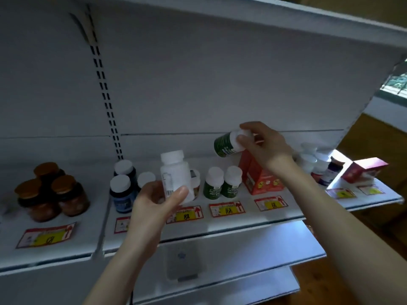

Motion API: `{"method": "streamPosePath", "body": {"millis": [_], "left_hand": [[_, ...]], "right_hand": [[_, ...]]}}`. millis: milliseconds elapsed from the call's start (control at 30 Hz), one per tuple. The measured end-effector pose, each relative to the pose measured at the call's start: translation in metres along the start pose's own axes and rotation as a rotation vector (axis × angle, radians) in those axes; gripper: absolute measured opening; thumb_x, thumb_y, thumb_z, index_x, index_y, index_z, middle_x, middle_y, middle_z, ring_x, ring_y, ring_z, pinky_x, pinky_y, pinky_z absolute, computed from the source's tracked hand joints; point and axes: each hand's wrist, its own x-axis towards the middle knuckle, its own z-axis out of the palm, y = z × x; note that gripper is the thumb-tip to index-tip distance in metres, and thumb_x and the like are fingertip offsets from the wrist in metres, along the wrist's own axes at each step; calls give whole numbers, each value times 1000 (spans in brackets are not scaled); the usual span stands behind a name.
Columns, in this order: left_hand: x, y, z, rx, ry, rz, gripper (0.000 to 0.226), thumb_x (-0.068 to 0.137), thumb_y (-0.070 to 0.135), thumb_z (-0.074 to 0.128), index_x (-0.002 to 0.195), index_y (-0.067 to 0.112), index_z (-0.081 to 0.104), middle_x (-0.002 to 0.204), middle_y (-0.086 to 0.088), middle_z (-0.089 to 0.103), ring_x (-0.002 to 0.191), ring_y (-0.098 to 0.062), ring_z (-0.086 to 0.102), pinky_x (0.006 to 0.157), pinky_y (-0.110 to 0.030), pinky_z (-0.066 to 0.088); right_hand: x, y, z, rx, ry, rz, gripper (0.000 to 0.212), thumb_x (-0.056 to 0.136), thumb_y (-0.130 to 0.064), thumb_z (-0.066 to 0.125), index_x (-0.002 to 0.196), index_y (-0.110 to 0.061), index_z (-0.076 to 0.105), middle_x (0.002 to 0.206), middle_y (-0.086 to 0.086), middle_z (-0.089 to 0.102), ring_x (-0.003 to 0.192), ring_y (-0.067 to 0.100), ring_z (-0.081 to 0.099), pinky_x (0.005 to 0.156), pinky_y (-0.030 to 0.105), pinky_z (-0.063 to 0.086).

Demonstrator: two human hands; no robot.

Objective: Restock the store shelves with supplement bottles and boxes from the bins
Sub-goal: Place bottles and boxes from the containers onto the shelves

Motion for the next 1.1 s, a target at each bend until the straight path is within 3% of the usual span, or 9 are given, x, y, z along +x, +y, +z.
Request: {"method": "streamPosePath", "body": {"millis": [67,233,333,533,767,1000,1100], "left_hand": [[-5,-1,7,21,61,19,49,59,35,83,99,23,58,100,0,68,92,-17,66,70,-28,52],[-19,-4,14,49,179,39,43,57,35,70,97,25,59,97,3,68,84,-8,67,61,-18,51],[-24,-4,11,86,208,44,55,57,36,79,106,21,60,98,4,69,84,-3,66,62,-16,50],[-27,-5,12,87,242,55,42,58,29,71,98,25,59,96,6,69,84,1,66,64,-10,50],[-29,-9,14,128,257,63,33,72,10,74,92,30,57,91,9,67,78,7,64,61,-6,48],[-30,-11,12,141,251,33,34,68,19,75,93,32,57,93,9,68,82,4,64,61,-8,48],[-29,-10,13,140,237,38,34,70,13,75,94,30,57,93,8,68,80,4,65,62,-8,48]], "right_hand": [[17,12,5,-17,-76,-34,29,90,-22,58,118,-17,59,116,1,61,97,11,53,76,14,37],[47,28,26,-34,-252,-74,31,90,-24,58,119,-14,58,122,5,60,106,18,55,75,13,32],[61,32,42,-94,-370,-90,34,91,-24,57,121,-10,57,129,6,56,116,22,51,84,19,34],[65,40,73,-174,-555,-47,35,91,-28,56,122,-12,57,133,5,52,120,20,47,86,19,31],[58,45,85,-205,-628,7,37,92,-29,54,125,-12,53,134,8,50,121,23,46,92,26,36],[54,49,91,-190,-639,31,36,91,-29,54,123,-13,55,133,6,51,119,22,48,86,24,33],[55,48,93,-240,-669,10,35,93,-30,51,124,-14,54,133,6,51,119,22,47,87,24,33]]}}
